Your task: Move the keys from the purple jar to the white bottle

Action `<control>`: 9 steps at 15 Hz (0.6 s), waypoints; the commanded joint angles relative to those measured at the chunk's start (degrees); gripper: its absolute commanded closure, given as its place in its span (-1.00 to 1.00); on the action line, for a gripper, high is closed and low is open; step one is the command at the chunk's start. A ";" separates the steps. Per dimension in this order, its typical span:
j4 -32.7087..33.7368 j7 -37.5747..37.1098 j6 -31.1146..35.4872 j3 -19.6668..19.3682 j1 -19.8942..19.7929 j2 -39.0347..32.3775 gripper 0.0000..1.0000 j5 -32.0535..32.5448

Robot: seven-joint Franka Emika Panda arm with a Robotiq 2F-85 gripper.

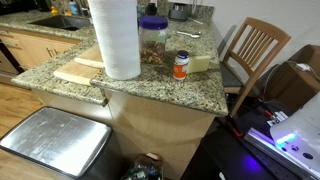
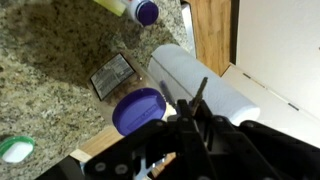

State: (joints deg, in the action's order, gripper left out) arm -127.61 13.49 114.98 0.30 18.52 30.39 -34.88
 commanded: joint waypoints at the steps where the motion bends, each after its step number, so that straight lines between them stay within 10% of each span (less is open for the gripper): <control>1: -3.81 0.75 -4.81 0.90 -2.55 1.92 0.94 0.69; 9: -11.03 4.30 -4.69 3.34 -1.18 0.40 0.94 -1.90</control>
State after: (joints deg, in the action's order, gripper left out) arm -136.19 15.39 110.04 2.39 17.36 31.19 -34.87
